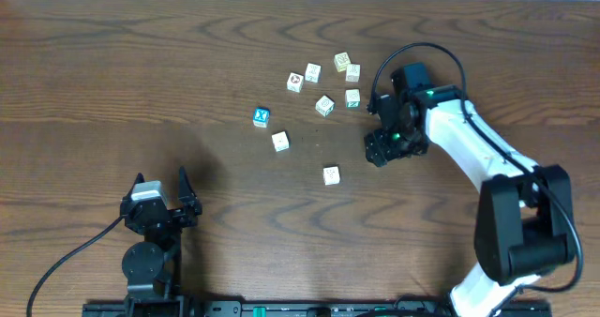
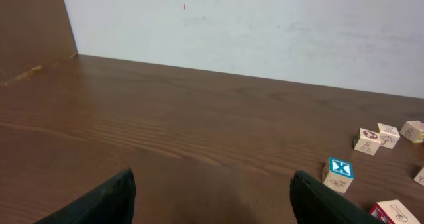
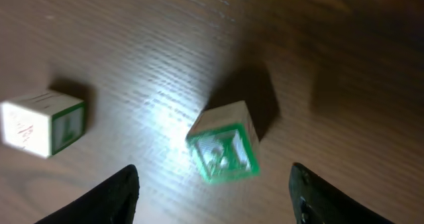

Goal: Lift 3 blocks

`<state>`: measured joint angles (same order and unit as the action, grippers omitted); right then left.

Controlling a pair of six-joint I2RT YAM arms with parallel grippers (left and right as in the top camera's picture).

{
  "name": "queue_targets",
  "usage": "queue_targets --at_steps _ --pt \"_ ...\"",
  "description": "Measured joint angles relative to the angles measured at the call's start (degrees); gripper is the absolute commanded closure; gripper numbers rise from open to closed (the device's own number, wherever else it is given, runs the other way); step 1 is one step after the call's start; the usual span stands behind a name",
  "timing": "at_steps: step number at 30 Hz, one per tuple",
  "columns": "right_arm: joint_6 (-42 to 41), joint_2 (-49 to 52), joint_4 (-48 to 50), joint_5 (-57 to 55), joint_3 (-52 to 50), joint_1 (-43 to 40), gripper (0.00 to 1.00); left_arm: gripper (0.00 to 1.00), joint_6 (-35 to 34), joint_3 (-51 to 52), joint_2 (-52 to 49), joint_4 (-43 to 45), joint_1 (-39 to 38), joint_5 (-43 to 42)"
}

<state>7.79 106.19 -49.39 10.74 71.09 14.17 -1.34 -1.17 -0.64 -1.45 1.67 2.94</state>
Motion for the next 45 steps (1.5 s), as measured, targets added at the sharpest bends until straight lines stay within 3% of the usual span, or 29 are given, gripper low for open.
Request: queue_targets --at_steps 8,12,17,20,26,30,33,38,45 --pt "-0.2 1.8 1.8 -0.3 0.0 0.0 0.57 0.25 0.0 0.0 0.0 0.0 0.0 0.0" --pt "-0.4 1.8 1.8 -0.3 0.0 0.0 0.56 0.25 0.0 0.0 0.0 0.0 0.0 0.0" --pt "-1.6 1.8 0.9 -0.3 0.0 0.0 0.46 0.25 0.0 0.0 0.0 0.0 0.0 0.0" --pt "-1.1 1.8 -0.3 -0.2 0.0 0.0 0.46 0.25 0.0 0.0 0.0 0.0 0.0 0.0" --pt "1.6 1.8 -2.5 -0.1 0.0 0.0 0.64 0.25 0.0 0.0 0.0 0.0 0.0 0.0" --pt "2.2 1.8 -2.6 -0.1 0.0 0.0 0.7 0.25 0.0 0.0 0.0 0.0 0.0 0.0" --pt "2.1 1.8 -2.3 -0.1 0.0 0.0 0.66 0.25 0.0 0.0 0.0 0.0 0.0 0.0" --pt "1.0 1.8 -2.1 -0.1 0.0 0.0 0.41 0.25 0.0 0.0 0.0 0.0 0.0 0.0" --pt "4.7 1.8 -2.2 0.5 0.0 0.0 0.28 0.25 0.0 0.0 0.0 0.0 0.0 0.0"
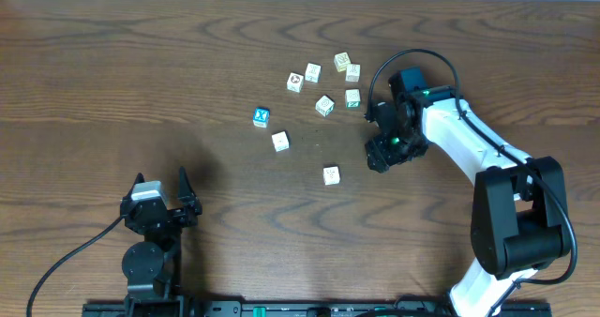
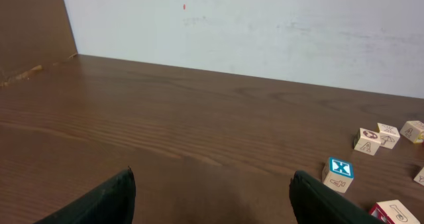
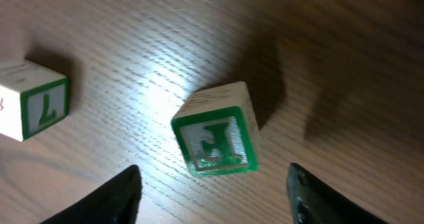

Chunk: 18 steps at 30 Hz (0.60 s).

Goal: Lift 3 blocks

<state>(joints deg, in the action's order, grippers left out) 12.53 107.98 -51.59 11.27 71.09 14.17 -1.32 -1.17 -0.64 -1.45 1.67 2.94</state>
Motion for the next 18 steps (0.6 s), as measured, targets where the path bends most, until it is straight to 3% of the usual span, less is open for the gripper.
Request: queue_targets --at_steps 4,9,15,18 --pt "3.1 0.0 0.3 1.5 0.0 0.0 0.29 0.25 0.0 0.0 0.0 0.0 0.0 0.0" --pt "5.4 0.0 1.7 2.4 0.0 0.0 0.37 0.25 0.0 0.0 0.0 0.0 0.0 0.0" --pt "7.4 0.3 4.0 3.0 0.0 0.0 0.35 0.25 0.0 0.0 0.0 0.0 0.0 0.0" --pt "7.9 1.2 4.6 3.1 0.0 0.0 0.39 0.25 0.0 0.0 0.0 0.0 0.0 0.0"
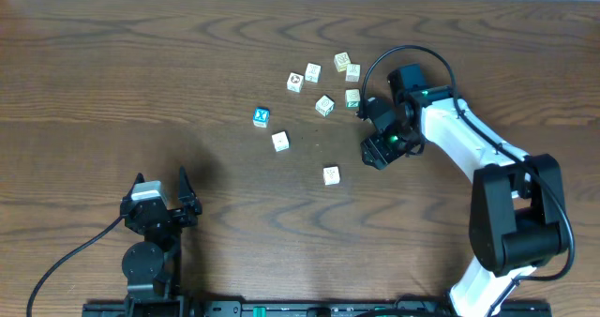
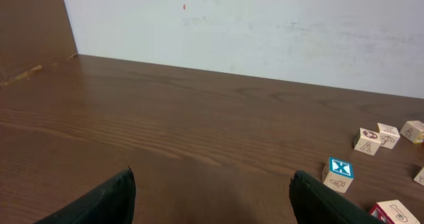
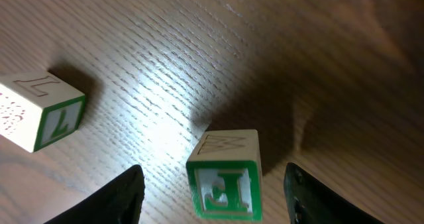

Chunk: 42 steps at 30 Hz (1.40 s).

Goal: Lift 3 blocks

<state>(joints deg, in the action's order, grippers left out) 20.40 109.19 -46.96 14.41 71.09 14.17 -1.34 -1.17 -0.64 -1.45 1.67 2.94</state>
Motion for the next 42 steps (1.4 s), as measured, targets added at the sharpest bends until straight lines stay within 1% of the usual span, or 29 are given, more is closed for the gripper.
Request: queue_targets --at_steps 3,7,8,9,10,16,24,31,34,35,38,42 --pt "0.7 1.4 0.0 0.0 0.0 0.0 0.49 0.25 0.0 0.0 0.0 0.0 0.0 0.0" --pt "1.1 3.1 0.1 0.1 0.2 0.0 0.55 0.25 0.0 0.0 0.0 0.0 0.0 0.0" --pt "1.0 3.2 0.2 0.0 0.2 0.0 0.59 0.25 0.0 0.0 0.0 0.0 0.0 0.0" --pt "1.0 3.3 0.3 -0.1 0.2 0.0 0.65 0.25 0.0 0.0 0.0 0.0 0.0 0.0" --pt "1.0 3.3 0.6 -0.2 0.2 0.0 0.67 0.25 0.0 0.0 0.0 0.0 0.0 0.0" --pt "-3.3 3.4 1.6 -1.9 0.3 0.0 0.75 0.25 0.0 0.0 0.0 0.0 0.0 0.0" --pt "-12.3 3.4 1.3 -2.9 0.6 0.9 0.77 0.25 0.0 0.0 0.0 0.0 0.0 0.0" --pt "-19.5 3.4 -2.6 -5.0 1.1 4.1 0.78 0.26 0.0 0.0 0.0 0.0 0.0 0.0" --pt "-21.5 3.4 -4.0 -5.7 1.2 6.9 0.75 0.25 0.0 0.0 0.0 0.0 0.0 0.0" --pt "-22.2 3.4 -4.3 -6.2 1.2 8.1 0.71 0.25 0.0 0.0 0.0 0.0 0.0 0.0" --pt "-24.9 3.5 -4.4 -7.7 1.2 11.2 0.65 0.25 0.0 0.0 0.0 0.0 0.0 0.0" --pt "-28.8 3.8 -4.3 -10.3 1.2 13.9 0.64 0.25 0.0 0.0 0.0 0.0 0.0 0.0"
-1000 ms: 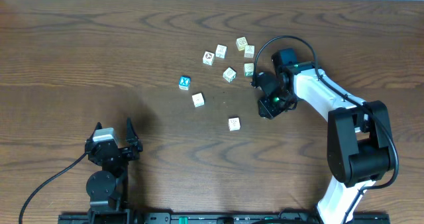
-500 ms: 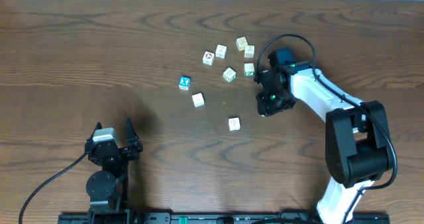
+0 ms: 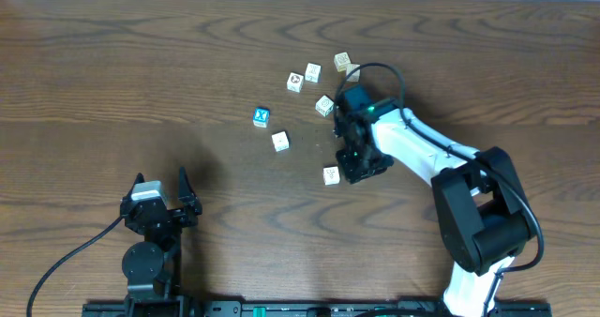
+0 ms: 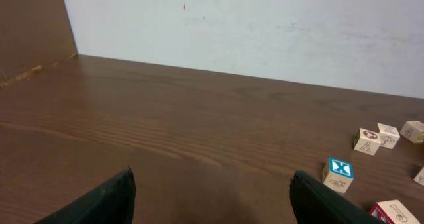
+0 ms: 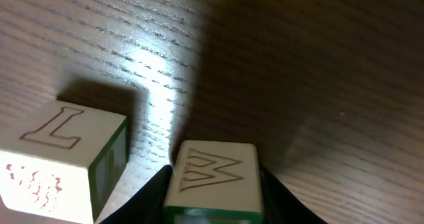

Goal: Lift 3 blocks

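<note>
A wooden block (image 5: 213, 181) with a W on top and a green-framed face sits between the fingers (image 5: 151, 196) of my right gripper (image 5: 213, 196), which is shut on its sides. In the overhead view the right gripper (image 3: 354, 163) hides this block. I cannot tell whether it is off the table. A second block (image 5: 61, 159) with green sides lies close on its left, seen from above as the cream block (image 3: 331, 174). My left gripper (image 4: 212, 204) is open and empty near the table's front, also in the overhead view (image 3: 161, 182).
Several more letter blocks lie scattered behind the right gripper, among them a blue X block (image 3: 262, 117), a cream block (image 3: 280, 141) and another cream block (image 3: 325, 105). The left wrist view shows the blue X block (image 4: 339, 173) far to the right. A white wall (image 4: 265, 32) bounds the table.
The right gripper was open with the green-faced block lying ahead between its fingers. It is now shut on that block, and the arm has shifted left, close to the green-sided block.
The right gripper first hovered open over the green-faced block, right of the cluster. At the following two moments it was still open, with the block larger in view and between the fingers. Now it is shut on the block. The left arm has not moved.
</note>
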`<state>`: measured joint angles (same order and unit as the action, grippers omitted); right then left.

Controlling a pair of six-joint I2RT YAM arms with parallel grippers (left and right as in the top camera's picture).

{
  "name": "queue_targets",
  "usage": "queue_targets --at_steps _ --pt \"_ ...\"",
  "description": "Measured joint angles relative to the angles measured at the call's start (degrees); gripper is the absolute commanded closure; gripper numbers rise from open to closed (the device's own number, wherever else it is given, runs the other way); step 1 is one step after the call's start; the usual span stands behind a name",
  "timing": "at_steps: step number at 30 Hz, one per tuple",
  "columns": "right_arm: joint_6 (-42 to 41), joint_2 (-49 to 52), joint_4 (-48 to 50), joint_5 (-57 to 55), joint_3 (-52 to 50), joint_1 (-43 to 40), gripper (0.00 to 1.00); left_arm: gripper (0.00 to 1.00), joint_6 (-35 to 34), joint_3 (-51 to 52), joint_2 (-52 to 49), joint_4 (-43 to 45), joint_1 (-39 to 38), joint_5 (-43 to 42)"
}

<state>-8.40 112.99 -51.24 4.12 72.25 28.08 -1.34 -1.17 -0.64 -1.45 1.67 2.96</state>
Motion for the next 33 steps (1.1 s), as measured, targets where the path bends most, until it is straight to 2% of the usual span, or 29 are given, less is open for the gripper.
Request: queue_targets --at_steps 12,16,18,20,33 --pt "-13.2 0.1 1.0 -5.3 0.0 0.4 0.62 0.25 0.0 0.0 0.0 0.0 0.0 0.0" --pt "-15.7 0.1 1.4 -5.6 0.0 0.4 0.52 0.25 0.0 0.0 0.0 0.0 0.0 0.0" --pt "-16.4 0.1 1.4 -5.8 0.0 0.4 0.41 0.25 0.0 0.0 0.0 0.0 0.0 0.0" --pt "-16.8 0.1 1.4 -6.0 0.0 0.4 0.36 0.25 0.0 0.0 0.0 0.0 0.0 0.0" --pt "-16.1 0.1 4.4 -6.0 0.0 0.4 0.28 0.25 0.0 0.0 0.0 0.0 0.0 0.0"
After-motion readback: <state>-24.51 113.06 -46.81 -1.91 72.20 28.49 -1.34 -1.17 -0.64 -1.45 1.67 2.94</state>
